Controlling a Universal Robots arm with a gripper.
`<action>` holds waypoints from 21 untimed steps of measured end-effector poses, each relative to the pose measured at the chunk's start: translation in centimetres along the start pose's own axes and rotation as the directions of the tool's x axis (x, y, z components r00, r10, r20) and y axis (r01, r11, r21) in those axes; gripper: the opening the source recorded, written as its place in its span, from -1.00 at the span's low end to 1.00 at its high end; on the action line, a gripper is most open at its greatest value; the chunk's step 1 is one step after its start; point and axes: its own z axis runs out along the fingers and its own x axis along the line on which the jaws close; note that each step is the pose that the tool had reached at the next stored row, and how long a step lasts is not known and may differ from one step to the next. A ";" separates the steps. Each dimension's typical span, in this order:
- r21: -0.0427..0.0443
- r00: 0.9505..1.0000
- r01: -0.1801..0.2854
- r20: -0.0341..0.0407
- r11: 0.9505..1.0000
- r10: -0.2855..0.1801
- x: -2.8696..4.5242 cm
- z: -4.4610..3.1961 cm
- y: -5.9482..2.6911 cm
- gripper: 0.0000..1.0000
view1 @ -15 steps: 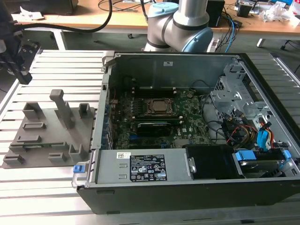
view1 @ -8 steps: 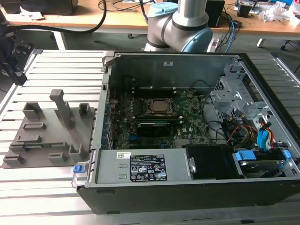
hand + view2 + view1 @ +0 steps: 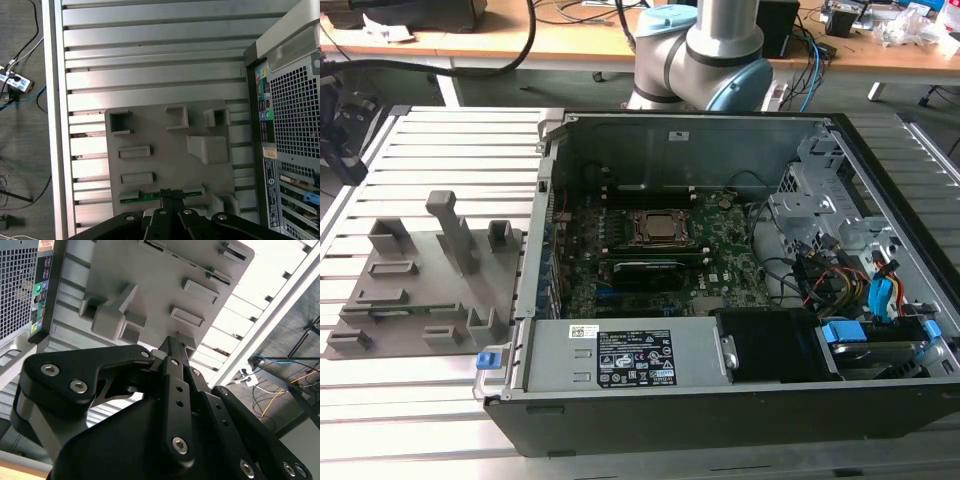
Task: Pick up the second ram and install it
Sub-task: 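Reach for the second ram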
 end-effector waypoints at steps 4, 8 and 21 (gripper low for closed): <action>0.000 1.000 0.000 0.000 1.000 0.000 0.21 0.47 -0.63 -0.79; 0.002 1.000 0.002 0.000 1.000 -0.002 0.06 1.58 -1.39 -0.79; 0.031 1.000 0.003 0.002 1.000 -0.003 -0.09 1.80 -1.47 -0.79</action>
